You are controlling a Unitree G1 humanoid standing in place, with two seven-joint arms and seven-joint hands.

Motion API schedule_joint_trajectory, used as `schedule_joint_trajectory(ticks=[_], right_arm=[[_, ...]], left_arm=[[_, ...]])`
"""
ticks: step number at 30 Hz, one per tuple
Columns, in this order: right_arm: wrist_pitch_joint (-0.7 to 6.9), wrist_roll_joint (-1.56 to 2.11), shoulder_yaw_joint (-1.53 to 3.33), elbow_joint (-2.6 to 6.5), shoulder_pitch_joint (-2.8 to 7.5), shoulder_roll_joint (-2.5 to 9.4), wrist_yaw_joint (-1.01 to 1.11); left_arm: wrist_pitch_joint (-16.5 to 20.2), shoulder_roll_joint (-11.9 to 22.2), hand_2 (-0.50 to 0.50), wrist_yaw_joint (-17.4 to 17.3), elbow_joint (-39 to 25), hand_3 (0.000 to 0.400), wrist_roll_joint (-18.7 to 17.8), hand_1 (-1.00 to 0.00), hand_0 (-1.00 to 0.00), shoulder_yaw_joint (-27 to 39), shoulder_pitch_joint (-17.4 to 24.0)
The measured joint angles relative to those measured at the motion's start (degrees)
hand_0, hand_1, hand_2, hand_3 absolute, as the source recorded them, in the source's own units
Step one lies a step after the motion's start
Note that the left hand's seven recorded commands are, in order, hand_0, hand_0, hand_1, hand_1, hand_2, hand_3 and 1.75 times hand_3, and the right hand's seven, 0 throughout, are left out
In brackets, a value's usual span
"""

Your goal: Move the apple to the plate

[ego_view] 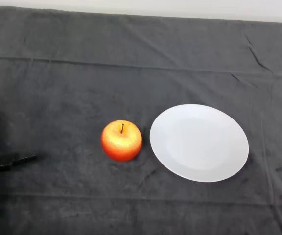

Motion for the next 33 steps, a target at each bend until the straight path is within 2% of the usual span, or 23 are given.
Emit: schedule_joint_trajectory(ticks=[15, 17, 23, 33], right_arm=[[0.0, 0.39, 0.13, 0.0, -0.02, 0.01, 0.0], [0.0, 0.58, 0.14, 0.0, -0.01, 0.01, 0.0], [0.0, 0.7, 0.45, -0.01, -0.04, 0.03, -0.01], [0.0, 0.73, 0.57, -0.02, -0.06, 0.03, -0.01]], left_arm=[[0.01, 0.0, 0.0, -0.64, -0.49, 0.0, 0.75, 0.0, 0.0, 1.56, -0.01], [0.09, 0.0, 0.0, -0.64, -1.12, 0.0, 0.83, 0.0, 0.0, 1.58, 0.0], [2.12, 0.0, 0.0, -0.63, -7.6, 0.0, 1.74, 0.0, 0.0, 1.56, -0.01], [7.77, -0.63, 0.0, 0.49, -20.27, 0.0, 3.95, 0.0, 0.0, 0.55, 0.39]])
